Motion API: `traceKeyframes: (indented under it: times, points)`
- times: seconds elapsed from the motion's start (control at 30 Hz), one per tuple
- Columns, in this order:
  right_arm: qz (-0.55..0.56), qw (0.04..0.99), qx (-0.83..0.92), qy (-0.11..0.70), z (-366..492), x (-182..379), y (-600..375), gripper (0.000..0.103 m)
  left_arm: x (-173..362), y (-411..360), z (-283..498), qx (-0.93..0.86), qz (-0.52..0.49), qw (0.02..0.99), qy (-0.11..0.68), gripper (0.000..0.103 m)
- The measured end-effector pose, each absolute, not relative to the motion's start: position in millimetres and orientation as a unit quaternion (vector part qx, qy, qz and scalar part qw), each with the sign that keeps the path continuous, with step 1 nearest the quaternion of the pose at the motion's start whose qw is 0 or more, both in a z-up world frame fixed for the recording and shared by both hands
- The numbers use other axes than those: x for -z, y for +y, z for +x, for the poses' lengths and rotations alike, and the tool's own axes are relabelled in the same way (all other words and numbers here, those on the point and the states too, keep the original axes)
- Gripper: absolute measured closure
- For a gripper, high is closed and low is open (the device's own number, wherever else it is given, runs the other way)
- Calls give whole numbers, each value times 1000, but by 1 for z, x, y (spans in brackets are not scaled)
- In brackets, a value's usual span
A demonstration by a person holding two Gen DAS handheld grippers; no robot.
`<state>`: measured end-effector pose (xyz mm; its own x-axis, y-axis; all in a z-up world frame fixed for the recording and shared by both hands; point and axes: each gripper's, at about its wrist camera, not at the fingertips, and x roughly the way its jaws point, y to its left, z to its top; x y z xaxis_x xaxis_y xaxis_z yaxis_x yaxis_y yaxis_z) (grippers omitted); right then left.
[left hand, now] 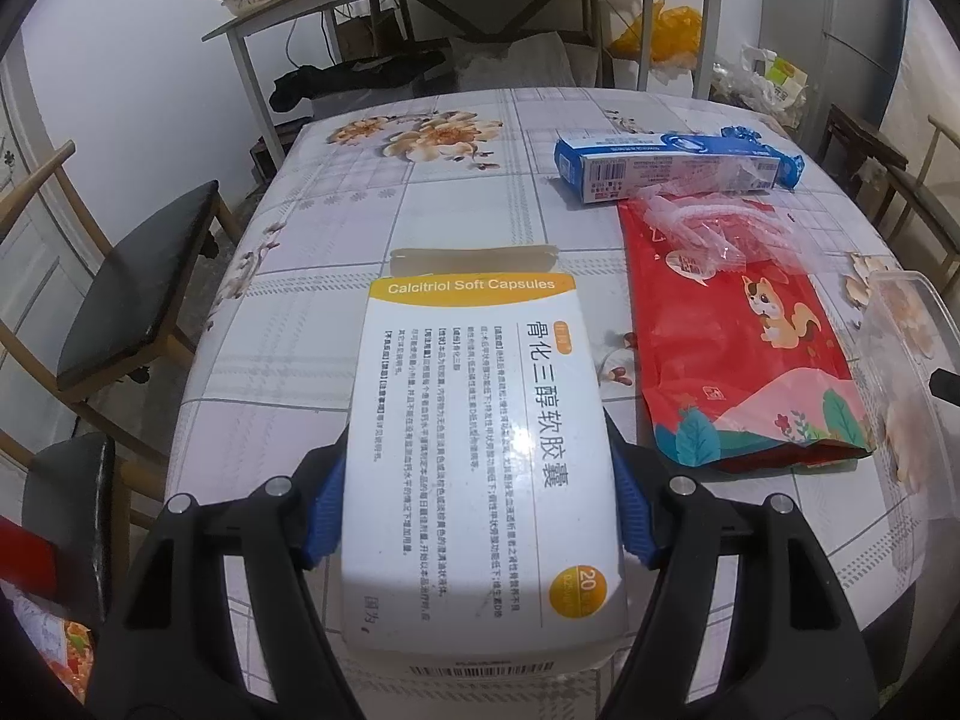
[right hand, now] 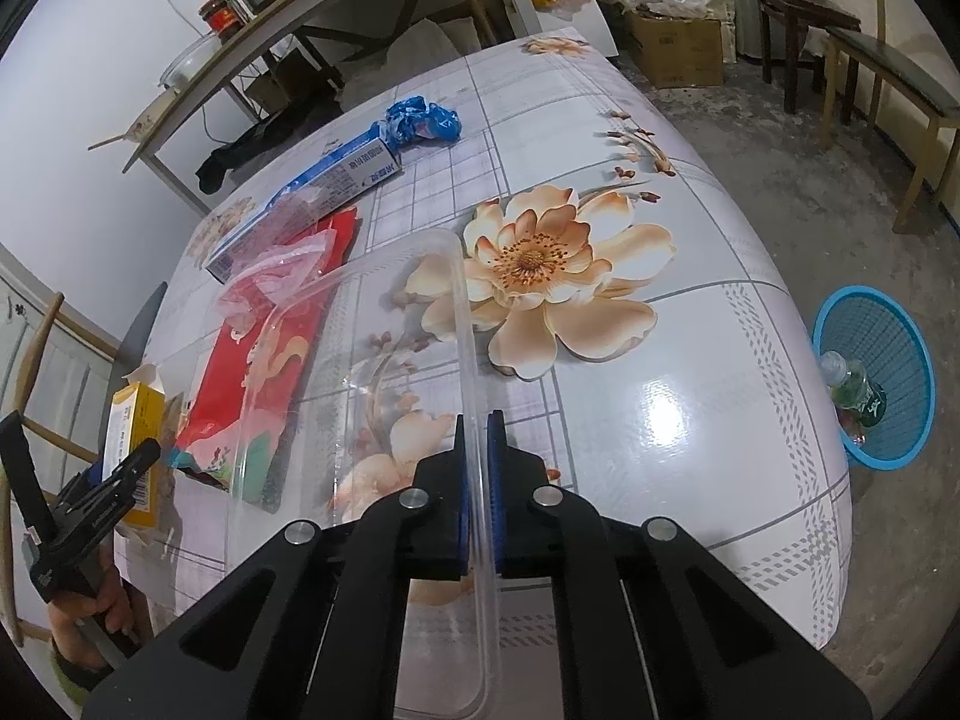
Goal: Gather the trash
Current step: 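Carry the capsule box and clear tray toward the blue wastebasket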
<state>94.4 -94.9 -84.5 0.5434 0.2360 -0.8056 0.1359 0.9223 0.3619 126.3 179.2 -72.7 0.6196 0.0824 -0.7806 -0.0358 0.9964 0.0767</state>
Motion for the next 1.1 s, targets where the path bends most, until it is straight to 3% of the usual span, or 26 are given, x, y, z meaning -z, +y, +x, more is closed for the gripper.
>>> traceKeyframes:
  times: [1.1]
  points:
    - [217, 865, -43, 451, 79, 68, -107, 98, 34, 169, 102, -47, 53, 920, 387, 35]
